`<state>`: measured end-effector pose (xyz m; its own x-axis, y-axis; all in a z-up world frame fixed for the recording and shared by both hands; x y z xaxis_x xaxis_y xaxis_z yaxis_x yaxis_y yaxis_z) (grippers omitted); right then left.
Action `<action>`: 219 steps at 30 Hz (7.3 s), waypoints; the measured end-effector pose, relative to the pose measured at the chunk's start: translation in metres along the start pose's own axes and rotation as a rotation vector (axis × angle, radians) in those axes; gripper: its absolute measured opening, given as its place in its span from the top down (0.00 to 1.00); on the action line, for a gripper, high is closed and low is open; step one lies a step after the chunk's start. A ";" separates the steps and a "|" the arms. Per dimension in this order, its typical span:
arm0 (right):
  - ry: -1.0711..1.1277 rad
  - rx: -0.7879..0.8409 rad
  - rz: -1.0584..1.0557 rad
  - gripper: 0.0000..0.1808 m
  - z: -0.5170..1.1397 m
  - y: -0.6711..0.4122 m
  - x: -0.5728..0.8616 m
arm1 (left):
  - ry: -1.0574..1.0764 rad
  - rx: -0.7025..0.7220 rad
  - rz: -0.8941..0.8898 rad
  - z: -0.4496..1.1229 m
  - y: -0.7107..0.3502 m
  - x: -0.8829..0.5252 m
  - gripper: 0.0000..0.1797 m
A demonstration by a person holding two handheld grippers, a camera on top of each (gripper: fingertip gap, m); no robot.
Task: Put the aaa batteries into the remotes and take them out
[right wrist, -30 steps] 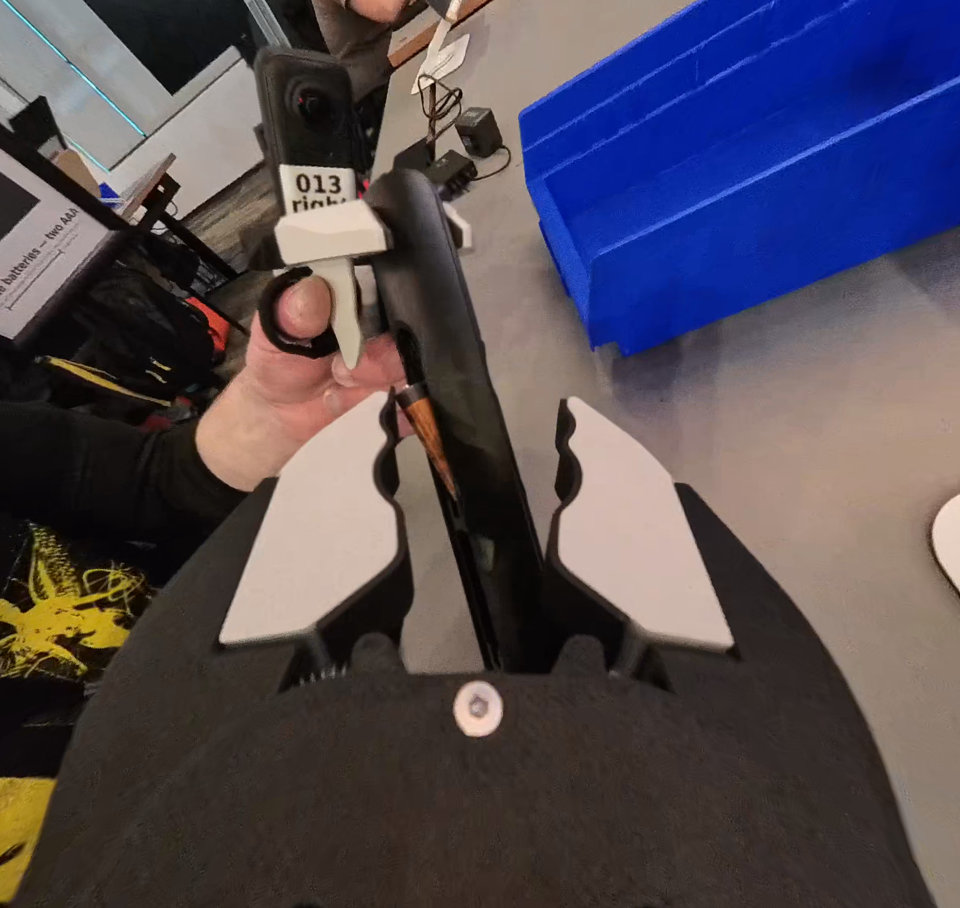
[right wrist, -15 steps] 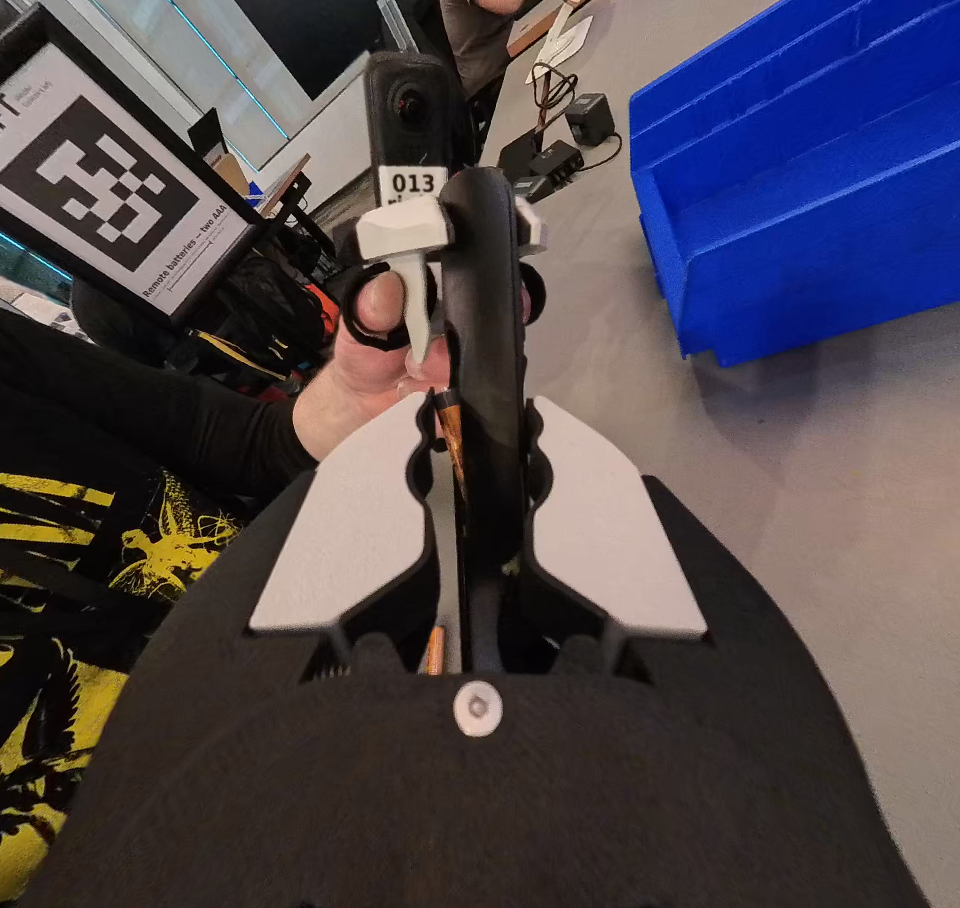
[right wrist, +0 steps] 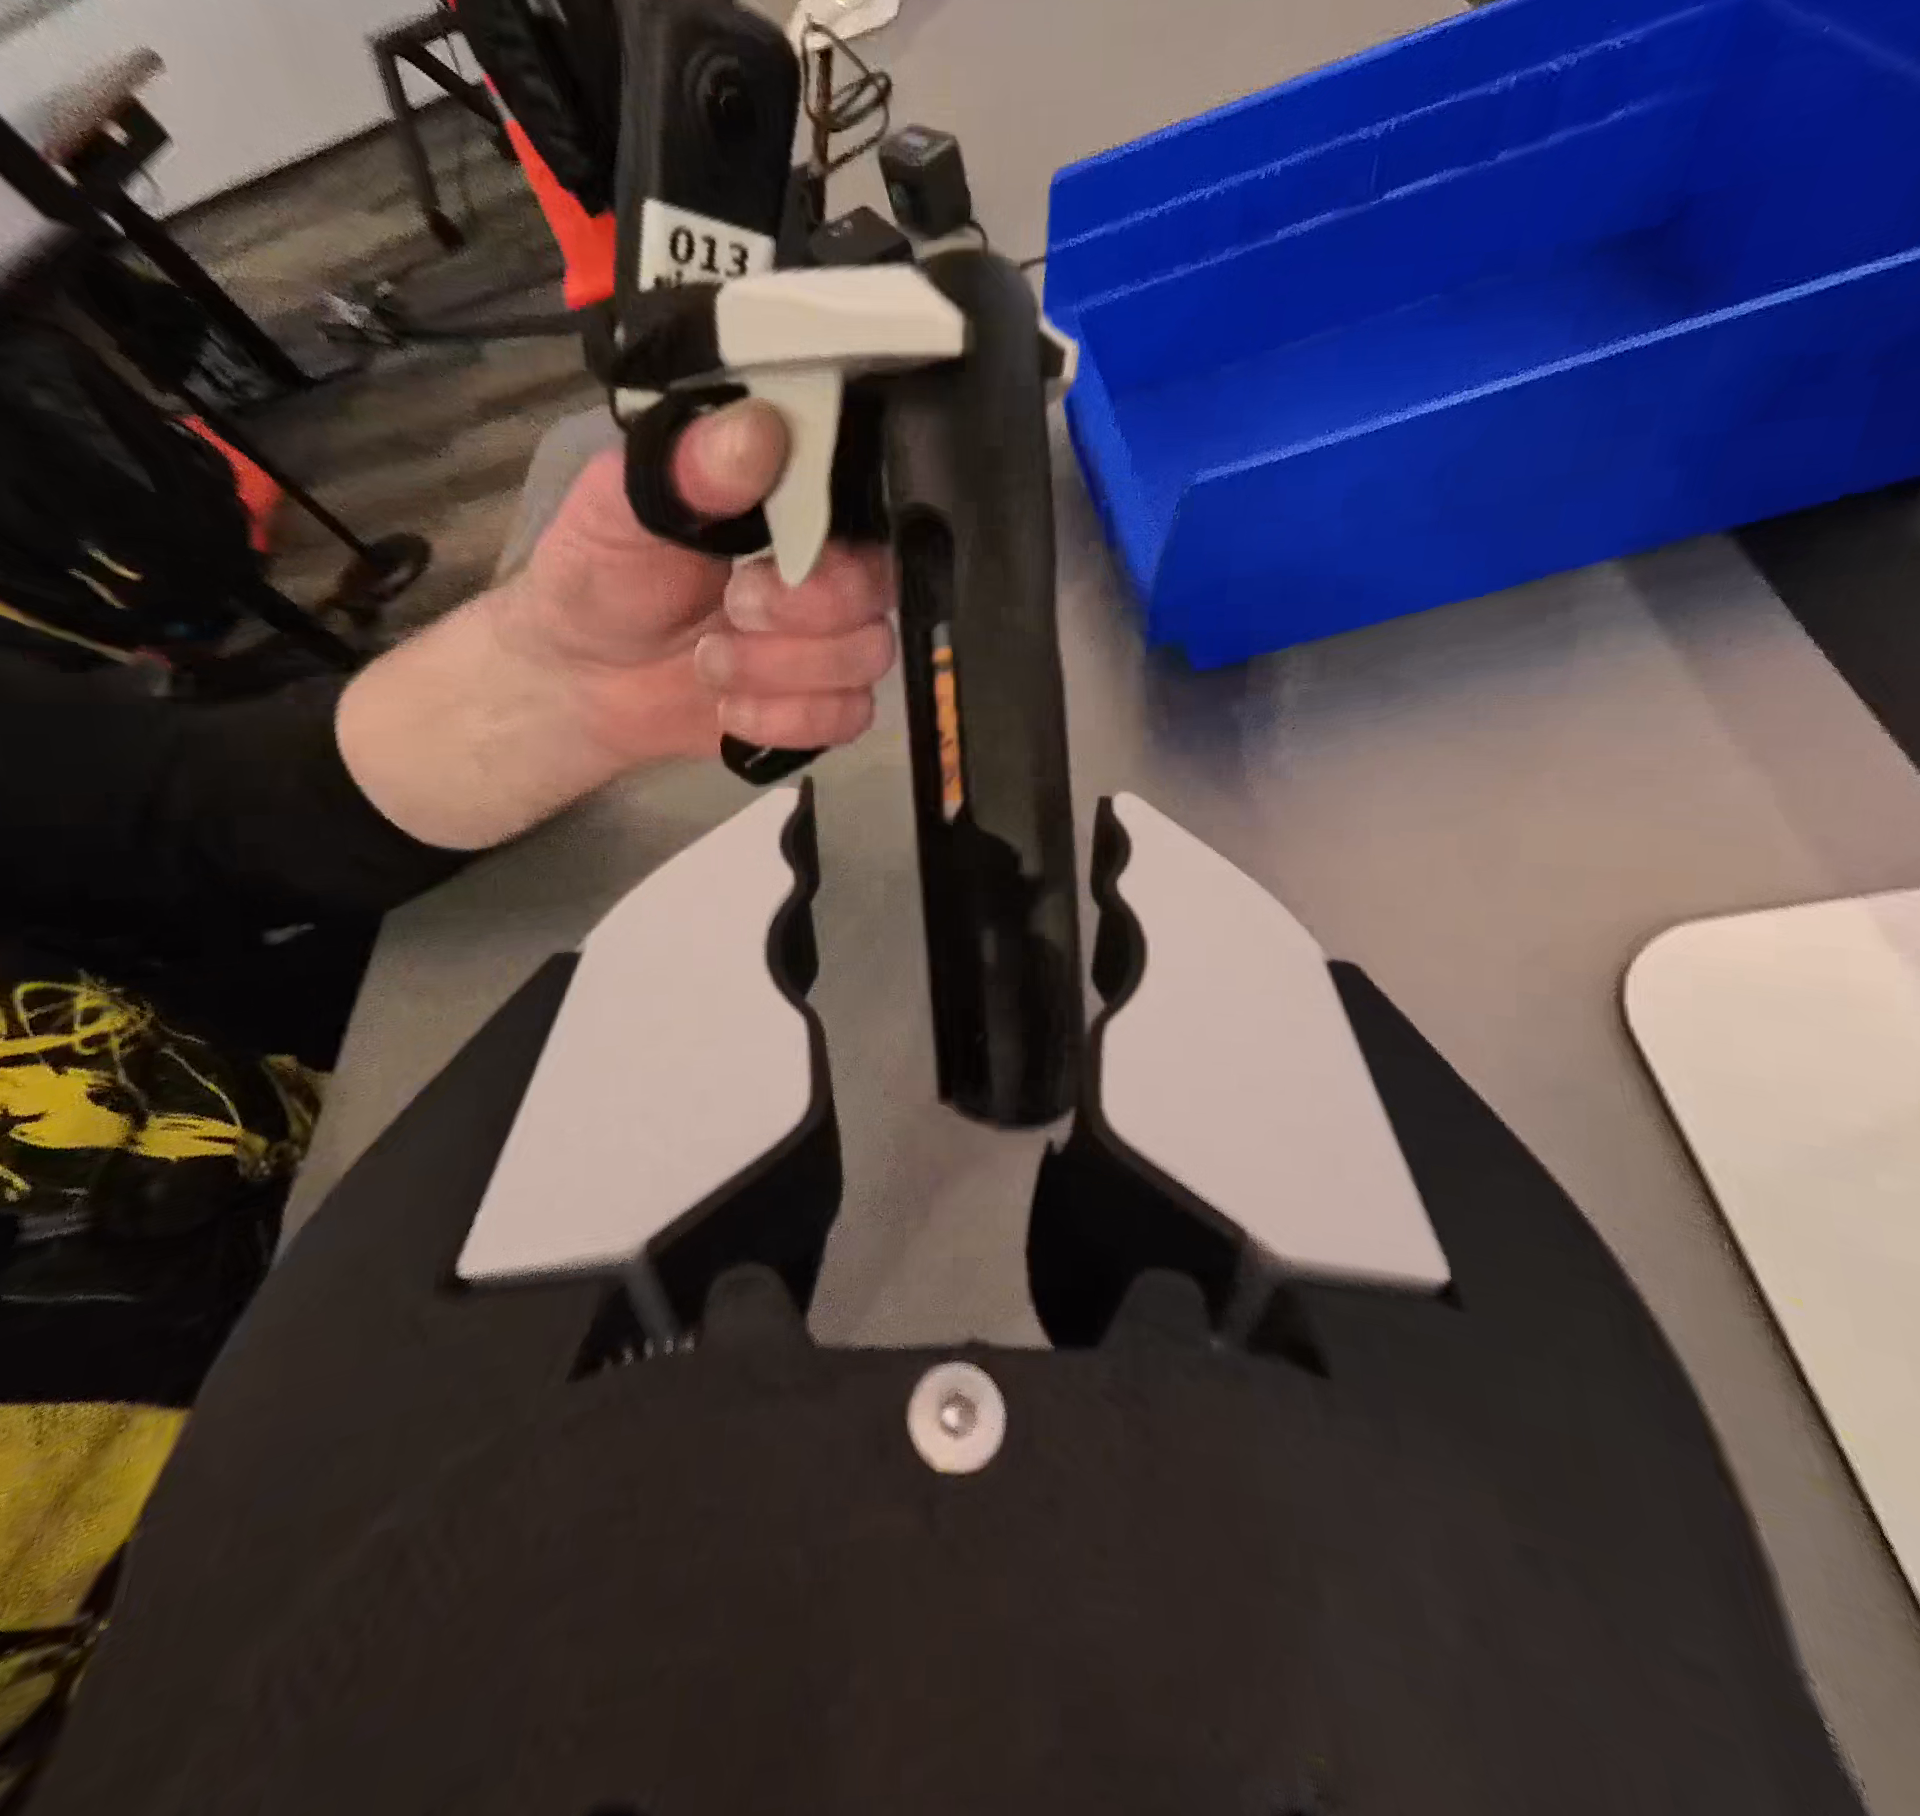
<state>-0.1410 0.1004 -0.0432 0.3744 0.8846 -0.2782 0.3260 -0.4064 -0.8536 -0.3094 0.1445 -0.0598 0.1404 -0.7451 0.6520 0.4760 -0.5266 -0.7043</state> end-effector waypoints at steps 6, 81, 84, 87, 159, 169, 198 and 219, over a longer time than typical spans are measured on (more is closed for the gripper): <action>0.025 -0.268 -0.057 0.80 0.001 0.058 -0.065 | -0.009 0.033 0.004 -0.005 -0.008 0.000 0.88; 0.160 -0.662 -0.218 0.76 0.044 0.144 -0.101 | 0.026 0.088 -0.038 -0.012 -0.016 -0.003 0.88; 0.048 -0.764 -0.481 0.75 0.042 0.138 -0.095 | 0.027 0.082 -0.030 -0.011 -0.015 -0.002 0.88; 0.046 -0.738 -0.328 0.71 0.037 0.127 -0.093 | 0.018 0.083 -0.029 -0.011 -0.015 -0.004 0.88; 0.512 0.052 -0.770 0.96 0.011 0.035 -0.040 | 0.060 0.057 -0.296 -0.003 0.004 -0.018 0.88; 0.521 0.046 -0.670 0.80 0.004 0.030 -0.042 | 0.051 0.057 -0.268 -0.002 0.005 -0.017 0.88; 0.016 0.739 0.367 0.89 0.002 0.041 -0.018 | 0.078 0.224 -0.184 -0.002 0.007 0.002 0.87; 0.318 -0.214 -0.102 0.74 -0.094 0.083 -0.043 | 0.071 0.181 -0.085 -0.002 -0.002 0.010 0.88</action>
<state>-0.0489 0.0072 -0.0608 0.5697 0.8217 -0.0179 0.5362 -0.3881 -0.7495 -0.3111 0.1373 -0.0520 0.0351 -0.7314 0.6811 0.6325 -0.5114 -0.5818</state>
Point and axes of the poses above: each gripper's, where its closed fingertips meet, z out along the fingers, y out of its underside, x = y × z across the jaws, the point moved 7 cm from there along -z, back along the fingers, and after that the axes turned 3 degrees about -y, right-handed, at the moved point
